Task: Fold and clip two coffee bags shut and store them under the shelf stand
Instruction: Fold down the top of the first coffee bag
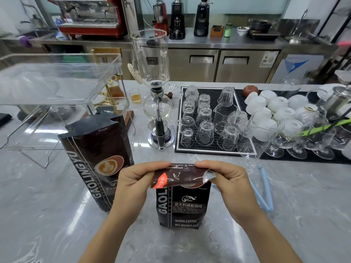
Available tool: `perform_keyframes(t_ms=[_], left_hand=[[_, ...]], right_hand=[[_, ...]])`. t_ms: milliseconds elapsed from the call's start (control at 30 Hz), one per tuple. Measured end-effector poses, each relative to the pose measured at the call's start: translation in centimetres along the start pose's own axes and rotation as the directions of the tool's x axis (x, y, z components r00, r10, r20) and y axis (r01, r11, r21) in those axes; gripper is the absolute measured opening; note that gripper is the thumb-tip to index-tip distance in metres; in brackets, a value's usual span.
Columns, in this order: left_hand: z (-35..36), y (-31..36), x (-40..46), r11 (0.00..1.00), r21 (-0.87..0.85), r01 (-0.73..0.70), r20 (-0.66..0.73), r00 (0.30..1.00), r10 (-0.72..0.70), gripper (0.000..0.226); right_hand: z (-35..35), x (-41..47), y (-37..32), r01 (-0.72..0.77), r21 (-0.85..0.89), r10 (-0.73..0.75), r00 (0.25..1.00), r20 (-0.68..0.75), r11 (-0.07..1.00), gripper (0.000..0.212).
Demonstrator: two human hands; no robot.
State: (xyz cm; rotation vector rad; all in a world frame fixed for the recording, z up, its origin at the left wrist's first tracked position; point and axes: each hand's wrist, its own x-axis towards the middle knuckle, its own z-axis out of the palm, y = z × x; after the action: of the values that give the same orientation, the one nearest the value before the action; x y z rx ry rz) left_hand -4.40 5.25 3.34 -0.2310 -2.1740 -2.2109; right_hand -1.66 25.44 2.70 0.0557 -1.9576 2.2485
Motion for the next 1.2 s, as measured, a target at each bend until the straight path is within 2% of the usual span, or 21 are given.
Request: perform_keyframes(t_ms=[100,233,400,533,600,667,733,833,1033,1200], left_hand=[[-0.2,-0.3,0.1,1.0,-0.008,0.011,-0.005,1.0,-0.011,0.061],[-0.1,-0.6,0.0,0.998,-0.07,-0.003,0.015,1.0,0.004,0.026],[-0.4,-0.6,-0.2,0.979,-0.201,0.018,0.053,0.999,-0.007,0.042],[0.0,0.7,-0.5,0.996,-0.085,-0.004,0.015,1.0,0.005,0.022],[0.1,1.1,-0.6,0.997,-0.07,0.031,0.021,0.999,-0.03,0.016],[0.0,1.3,-0.6,0.998,-0.043,0.04,0.027,0.999,-0.039,0.007],[-0.2,1.4,-0.6,0.999,-0.002,0.032,0.041,0.999,-0.032,0.017],[-0.2,1.7,-0.6,0.998,0.042,0.056,0.072,0.996,-0.058,0.029],[1.1,1.4,-1.2,0.986,-0.001,0.167,0.094,0.982,-0.166,0.029],[1.9,1.3,-1.6,0.97,-0.081,0.23,0.053,0.973,-0.226,0.014]], right_hand=[[0.0,-0.2,0.1,-0.005,0.001,0.005,1.0,0.001,1.0,0.038],[0.3,-0.3,0.1,0.01,-0.005,-0.01,1.0,0.008,1.0,0.03],[0.2,-0.8,0.3,0.044,-0.007,-0.044,0.998,0.039,0.999,0.032],[-0.3,-1.0,0.1,0.027,0.069,-0.032,0.997,0.07,0.997,0.037],[0.0,-1.0,-0.3,0.041,0.036,-0.043,0.998,0.035,0.999,0.034],[0.7,-1.1,-0.7,0.058,-0.047,-0.059,0.998,-0.026,0.997,0.021],[1.3,-1.1,-0.7,0.057,-0.094,-0.063,0.996,-0.06,0.994,0.007],[1.7,-1.4,-0.6,0.03,-0.119,-0.037,0.998,-0.059,0.992,0.011],[2.0,-1.5,-0.6,-0.056,-0.101,0.052,0.998,-0.037,0.993,0.018],[2.6,-1.6,-0.5,-0.088,-0.042,0.087,0.996,-0.016,0.995,0.009]])
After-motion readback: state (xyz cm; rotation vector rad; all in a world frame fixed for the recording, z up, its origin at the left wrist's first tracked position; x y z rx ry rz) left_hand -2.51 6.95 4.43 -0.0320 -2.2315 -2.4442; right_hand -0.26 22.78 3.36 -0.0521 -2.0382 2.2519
